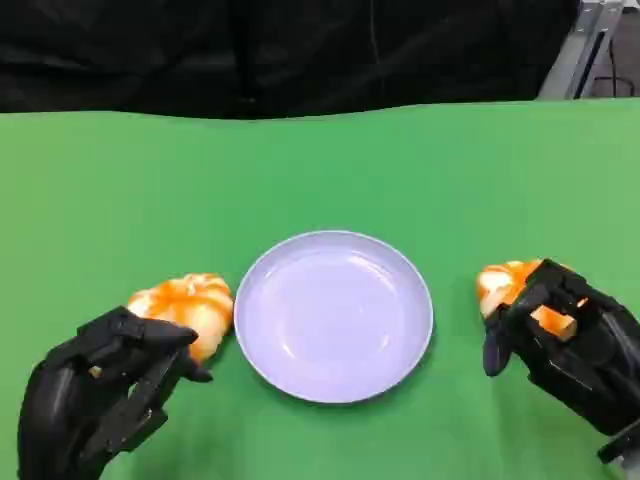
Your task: Grasp the bread from the table and place it into the plate.
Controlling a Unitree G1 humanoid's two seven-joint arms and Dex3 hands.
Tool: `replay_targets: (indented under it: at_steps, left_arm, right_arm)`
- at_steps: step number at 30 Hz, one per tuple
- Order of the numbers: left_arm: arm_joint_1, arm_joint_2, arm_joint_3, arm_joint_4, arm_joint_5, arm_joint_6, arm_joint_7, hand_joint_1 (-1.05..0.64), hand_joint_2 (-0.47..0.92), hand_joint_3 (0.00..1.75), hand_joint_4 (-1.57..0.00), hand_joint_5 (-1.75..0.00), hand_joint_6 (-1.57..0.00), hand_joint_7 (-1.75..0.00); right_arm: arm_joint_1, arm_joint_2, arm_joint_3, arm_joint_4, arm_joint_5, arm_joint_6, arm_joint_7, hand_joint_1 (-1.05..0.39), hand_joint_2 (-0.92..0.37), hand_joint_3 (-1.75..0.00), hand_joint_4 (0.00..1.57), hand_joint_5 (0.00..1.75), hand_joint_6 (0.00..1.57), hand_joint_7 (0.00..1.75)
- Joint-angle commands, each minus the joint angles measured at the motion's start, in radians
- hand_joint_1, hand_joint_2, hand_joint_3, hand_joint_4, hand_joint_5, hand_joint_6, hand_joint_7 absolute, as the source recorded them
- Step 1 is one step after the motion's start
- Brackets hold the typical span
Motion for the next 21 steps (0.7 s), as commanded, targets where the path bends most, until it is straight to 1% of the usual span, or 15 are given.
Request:
replay_targets:
  at_steps: [1,21]
  left_arm:
    - [-0.003,0.005,0.006,0.004,-0.001,-0.011,-0.005,-0.13,0.92,0.46,-0.67,-1.43,-0.9,-0.77]
    - [0.002,0.001,0.006,-0.005,-0.002,-0.004,0.0,-0.12,0.92,0.45,-0.67,-1.42,-0.9,-0.77]
  right_arm:
    - [0.003,-0.016,-0.008,-0.014,0.004,0.003,0.004,-0.04,-0.91,-0.75,0.68,1.75,0.63,1.42]
    - [0.007,-0.014,-0.007,-0.026,-0.001,0.009,-0.005,-0.04,-0.91,-0.74,0.69,1.75,0.63,1.44]
